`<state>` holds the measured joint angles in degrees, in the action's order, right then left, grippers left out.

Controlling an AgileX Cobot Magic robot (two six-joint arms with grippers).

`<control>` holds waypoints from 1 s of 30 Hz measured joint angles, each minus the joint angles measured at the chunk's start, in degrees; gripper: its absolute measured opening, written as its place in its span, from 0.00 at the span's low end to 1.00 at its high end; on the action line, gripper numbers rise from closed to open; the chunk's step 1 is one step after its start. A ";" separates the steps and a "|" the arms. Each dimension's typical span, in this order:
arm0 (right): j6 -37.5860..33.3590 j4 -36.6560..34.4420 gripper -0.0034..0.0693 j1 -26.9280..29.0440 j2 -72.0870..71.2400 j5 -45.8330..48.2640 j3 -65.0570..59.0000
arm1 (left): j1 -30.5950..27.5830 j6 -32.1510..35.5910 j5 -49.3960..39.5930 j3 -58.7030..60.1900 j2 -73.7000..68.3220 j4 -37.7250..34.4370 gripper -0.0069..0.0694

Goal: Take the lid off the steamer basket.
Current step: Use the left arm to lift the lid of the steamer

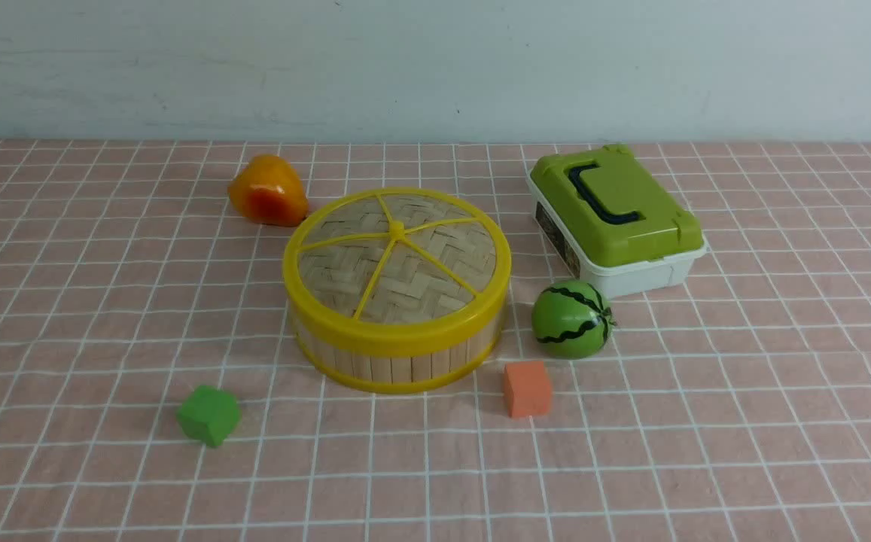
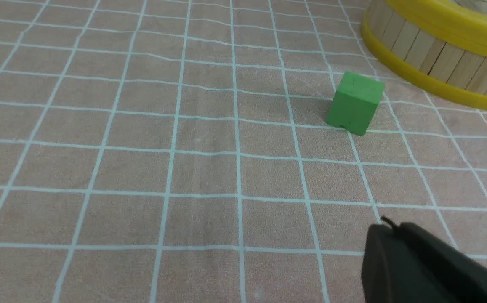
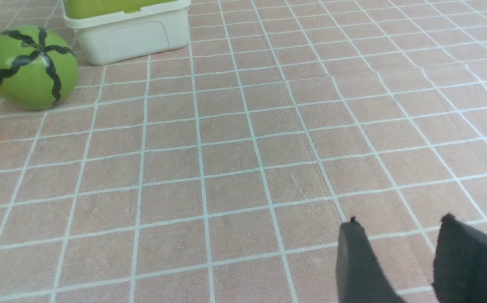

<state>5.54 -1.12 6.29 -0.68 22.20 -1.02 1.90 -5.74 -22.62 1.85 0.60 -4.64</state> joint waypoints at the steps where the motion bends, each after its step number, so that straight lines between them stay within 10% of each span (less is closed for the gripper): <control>1: 0.00 0.00 0.38 0.00 0.00 0.00 0.00 | 0.00 0.00 0.00 0.00 0.00 0.00 0.10; 30: 0.00 0.05 0.38 0.00 0.00 0.00 0.00 | 0.00 -0.05 0.24 0.00 0.00 0.84 0.12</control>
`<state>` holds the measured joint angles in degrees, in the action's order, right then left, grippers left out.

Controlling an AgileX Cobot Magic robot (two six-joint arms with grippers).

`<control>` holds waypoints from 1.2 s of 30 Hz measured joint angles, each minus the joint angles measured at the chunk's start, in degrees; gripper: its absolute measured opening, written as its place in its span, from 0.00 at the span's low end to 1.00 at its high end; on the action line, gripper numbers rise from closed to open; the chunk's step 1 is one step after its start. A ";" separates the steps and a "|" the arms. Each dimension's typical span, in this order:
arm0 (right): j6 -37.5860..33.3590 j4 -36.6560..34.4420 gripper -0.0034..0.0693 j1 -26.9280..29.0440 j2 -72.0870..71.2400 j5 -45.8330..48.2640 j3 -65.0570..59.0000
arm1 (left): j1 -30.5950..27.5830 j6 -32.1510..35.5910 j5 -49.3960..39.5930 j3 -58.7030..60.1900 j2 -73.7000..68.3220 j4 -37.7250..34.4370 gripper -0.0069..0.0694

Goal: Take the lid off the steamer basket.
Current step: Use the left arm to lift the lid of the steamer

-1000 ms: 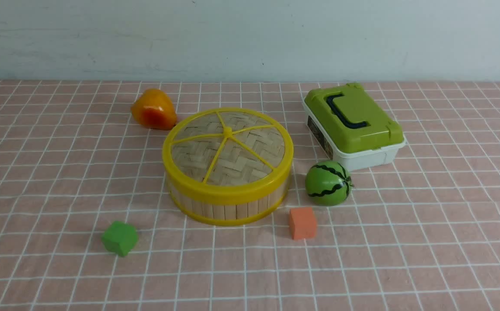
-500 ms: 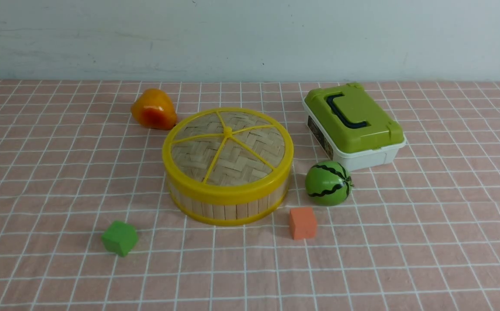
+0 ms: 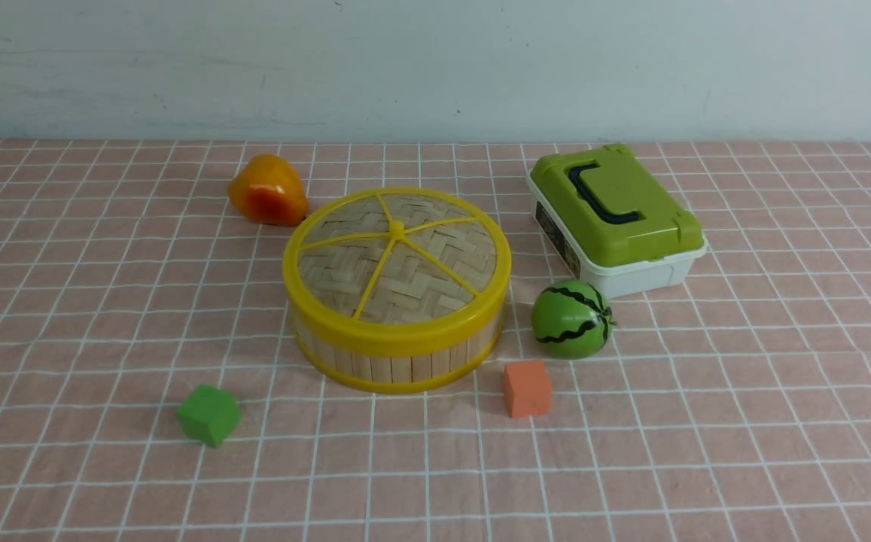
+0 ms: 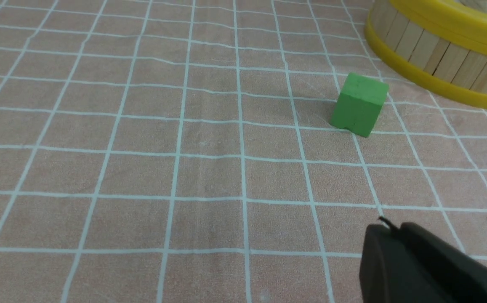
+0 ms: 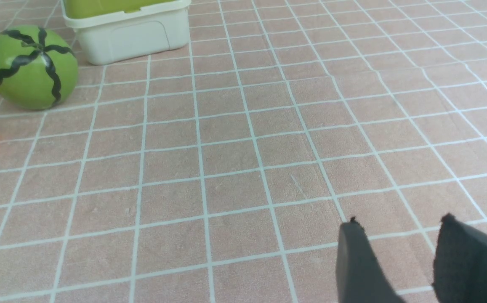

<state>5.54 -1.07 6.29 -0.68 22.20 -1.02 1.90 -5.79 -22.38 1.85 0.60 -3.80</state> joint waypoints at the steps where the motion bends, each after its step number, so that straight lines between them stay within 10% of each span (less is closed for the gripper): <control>1: 0.00 0.00 0.38 0.00 0.00 0.00 0.00 | 0.00 0.00 0.00 0.00 0.00 -0.21 0.12; 19: 0.00 0.00 0.38 0.00 0.00 0.00 0.00 | 0.00 0.00 2.18 0.00 0.00 -1.16 0.14; 36: 0.00 0.00 0.38 0.00 0.00 0.00 0.00 | 0.00 -0.69 43.01 0.00 0.00 -1.23 0.17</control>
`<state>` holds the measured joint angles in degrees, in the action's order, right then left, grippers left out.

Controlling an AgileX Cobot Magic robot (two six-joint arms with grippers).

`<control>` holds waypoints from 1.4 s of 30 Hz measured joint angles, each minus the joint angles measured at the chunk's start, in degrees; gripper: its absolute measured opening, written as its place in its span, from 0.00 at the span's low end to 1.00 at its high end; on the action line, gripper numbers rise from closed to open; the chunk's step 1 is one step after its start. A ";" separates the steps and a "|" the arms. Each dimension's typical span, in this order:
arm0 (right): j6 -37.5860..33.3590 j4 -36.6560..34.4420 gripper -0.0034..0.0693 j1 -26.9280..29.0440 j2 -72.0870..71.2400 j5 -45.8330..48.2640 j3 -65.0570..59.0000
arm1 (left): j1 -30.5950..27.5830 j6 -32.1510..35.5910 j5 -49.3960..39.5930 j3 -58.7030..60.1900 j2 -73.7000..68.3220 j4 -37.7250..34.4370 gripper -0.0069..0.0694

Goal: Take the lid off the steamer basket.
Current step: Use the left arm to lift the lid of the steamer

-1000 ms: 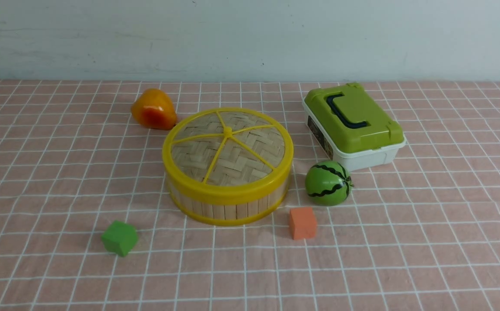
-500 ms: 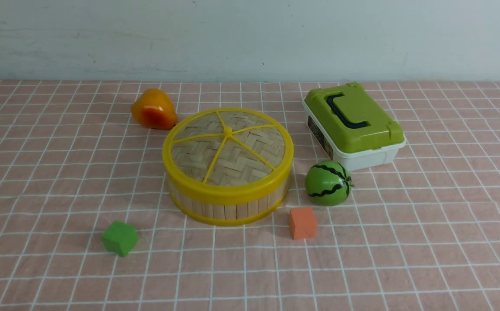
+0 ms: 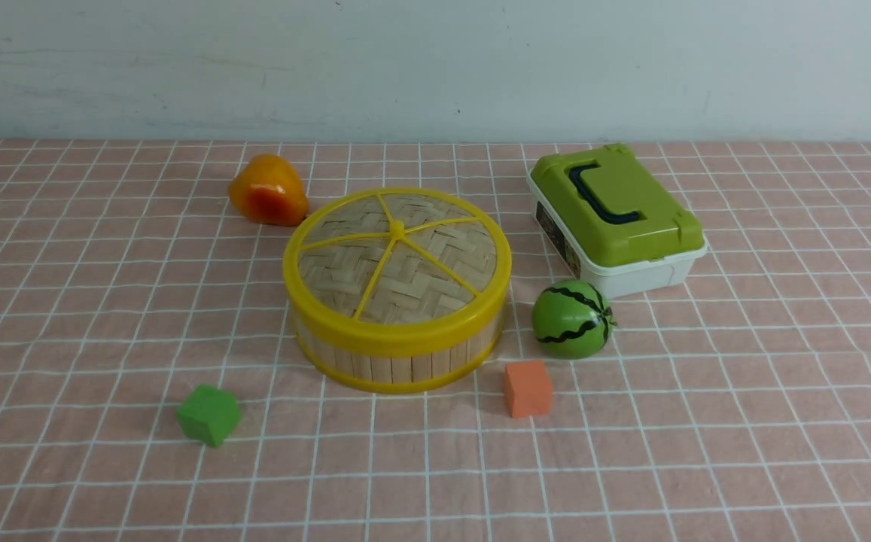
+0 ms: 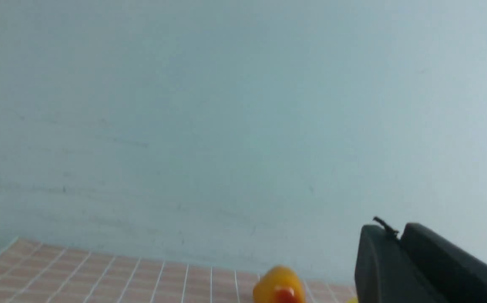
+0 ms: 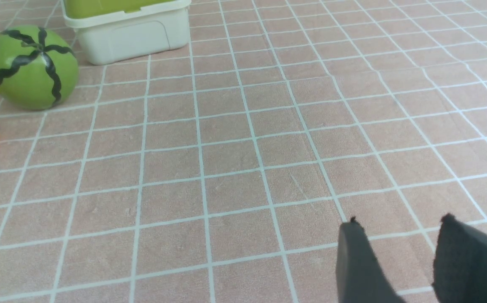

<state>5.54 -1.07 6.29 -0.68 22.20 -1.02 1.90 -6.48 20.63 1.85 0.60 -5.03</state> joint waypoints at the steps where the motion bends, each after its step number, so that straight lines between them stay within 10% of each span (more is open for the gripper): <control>1: 0.00 0.00 0.38 0.00 0.00 0.00 0.00 | 0.00 -0.98 1.41 0.00 0.00 0.00 0.17; 7: 0.00 0.00 0.38 0.00 0.00 0.00 0.00 | 0.00 -16.22 14.24 -0.40 0.04 -0.20 0.18; 11: 0.00 -0.04 0.38 0.00 0.00 0.00 0.00 | 0.00 -20.55 5.46 -9.69 0.04 -0.40 0.18; 26: 0.00 -0.04 0.38 0.00 0.00 0.00 0.00 | 0.00 -7.07 -45.45 -49.84 -37.85 -2.10 0.18; 36: 0.00 -0.04 0.38 0.00 0.00 0.00 0.00 | 0.18 8.02 -75.49 -61.40 -70.37 -29.15 0.19; 42: 0.00 -0.04 0.38 0.00 0.00 0.00 0.00 | 7.39 11.19 -80.23 -69.45 -83.72 -31.85 0.19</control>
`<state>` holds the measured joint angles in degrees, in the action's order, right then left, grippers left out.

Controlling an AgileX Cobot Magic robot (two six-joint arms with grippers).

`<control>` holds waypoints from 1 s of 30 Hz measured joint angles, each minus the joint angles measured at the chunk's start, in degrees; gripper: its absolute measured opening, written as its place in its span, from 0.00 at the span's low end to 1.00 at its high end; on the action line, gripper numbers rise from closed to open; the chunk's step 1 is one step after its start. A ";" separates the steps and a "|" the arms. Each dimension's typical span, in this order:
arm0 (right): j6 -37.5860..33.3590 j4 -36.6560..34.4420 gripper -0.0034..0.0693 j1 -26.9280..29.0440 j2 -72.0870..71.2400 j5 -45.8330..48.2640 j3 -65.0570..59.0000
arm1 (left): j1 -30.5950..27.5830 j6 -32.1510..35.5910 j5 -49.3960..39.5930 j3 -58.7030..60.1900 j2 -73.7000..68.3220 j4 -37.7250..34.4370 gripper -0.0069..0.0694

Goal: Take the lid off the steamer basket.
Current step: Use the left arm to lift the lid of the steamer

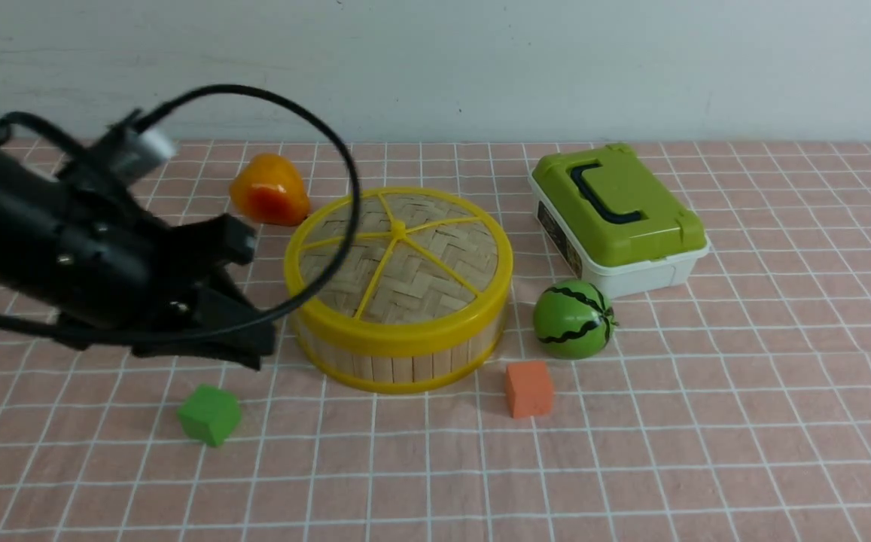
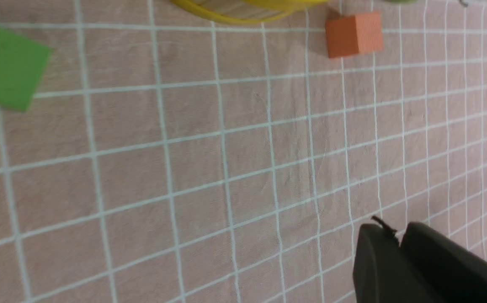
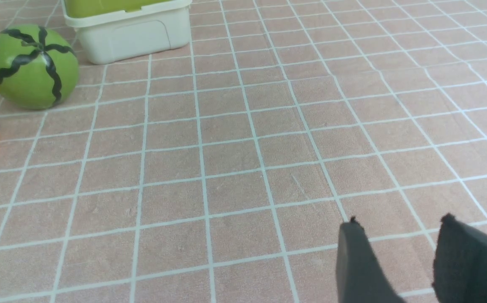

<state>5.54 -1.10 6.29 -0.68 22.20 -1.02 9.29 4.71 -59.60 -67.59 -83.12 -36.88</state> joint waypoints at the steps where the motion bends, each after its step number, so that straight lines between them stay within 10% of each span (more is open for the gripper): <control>1: 0.00 0.00 0.38 0.00 0.00 0.00 0.00 | 2.21 -0.57 -0.23 -2.28 -2.02 1.39 0.19; 13: 0.00 0.00 0.38 0.00 0.00 0.00 0.00 | 19.87 -11.56 -7.04 -37.53 -24.30 30.77 0.31; 21: 0.00 0.00 0.38 0.00 0.00 0.00 0.00 | 20.71 -16.65 -8.79 -58.06 -38.68 40.53 0.63; 30: 0.00 0.00 0.38 0.00 0.00 0.00 0.00 | 19.04 -22.82 -11.17 -70.87 -49.86 44.40 0.65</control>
<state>5.54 -1.10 6.29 -0.68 22.20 -1.02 28.33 -18.11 -70.78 -138.46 -132.98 7.52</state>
